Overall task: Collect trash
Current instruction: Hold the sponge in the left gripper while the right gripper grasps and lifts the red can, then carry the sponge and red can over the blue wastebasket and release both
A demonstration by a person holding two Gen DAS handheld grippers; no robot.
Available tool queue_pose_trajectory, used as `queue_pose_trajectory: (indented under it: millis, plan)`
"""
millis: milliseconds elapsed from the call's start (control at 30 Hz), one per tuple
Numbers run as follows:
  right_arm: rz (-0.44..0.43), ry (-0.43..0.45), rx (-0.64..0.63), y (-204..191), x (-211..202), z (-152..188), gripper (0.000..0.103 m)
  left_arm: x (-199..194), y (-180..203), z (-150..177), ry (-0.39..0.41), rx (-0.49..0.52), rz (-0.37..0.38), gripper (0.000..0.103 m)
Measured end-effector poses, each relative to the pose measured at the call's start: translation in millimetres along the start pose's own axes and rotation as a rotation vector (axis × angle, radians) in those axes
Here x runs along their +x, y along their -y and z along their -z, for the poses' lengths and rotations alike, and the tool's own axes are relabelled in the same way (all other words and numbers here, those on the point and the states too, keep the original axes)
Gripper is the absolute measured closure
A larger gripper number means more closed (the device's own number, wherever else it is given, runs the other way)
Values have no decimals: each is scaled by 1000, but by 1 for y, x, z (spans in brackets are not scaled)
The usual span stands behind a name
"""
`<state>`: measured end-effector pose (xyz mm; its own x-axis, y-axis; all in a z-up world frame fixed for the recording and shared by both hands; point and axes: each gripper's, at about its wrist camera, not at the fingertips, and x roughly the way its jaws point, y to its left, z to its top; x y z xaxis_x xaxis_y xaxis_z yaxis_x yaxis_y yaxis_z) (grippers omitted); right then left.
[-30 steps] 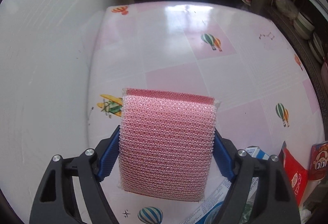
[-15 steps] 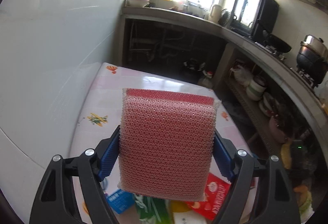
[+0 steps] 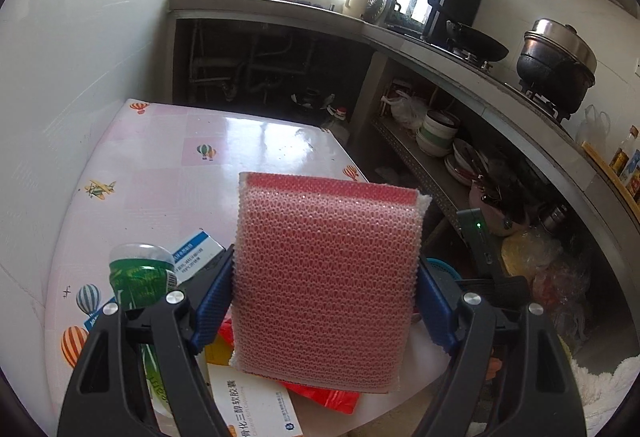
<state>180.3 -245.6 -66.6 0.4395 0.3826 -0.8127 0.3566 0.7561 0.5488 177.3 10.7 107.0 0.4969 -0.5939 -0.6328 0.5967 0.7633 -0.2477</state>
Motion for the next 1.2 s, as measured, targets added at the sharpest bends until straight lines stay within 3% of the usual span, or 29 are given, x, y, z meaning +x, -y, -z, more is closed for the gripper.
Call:
queue_pose_trajectory:
  millis: [433,700,933,1200]
  plan:
    - [-135,20,96,27,-18,2,39,2,-5,5,-24,-27,-20,24]
    - [-189,87,120,45,-55,10,39,14,12,2,-50,-10,-2,25]
    - [-198,198,182,83,-101,13,39,38,51,-9,-58,34,57,25]
    - [-103,342,314,147,-151,41,39,94,124,-14,-138,121,185,25]
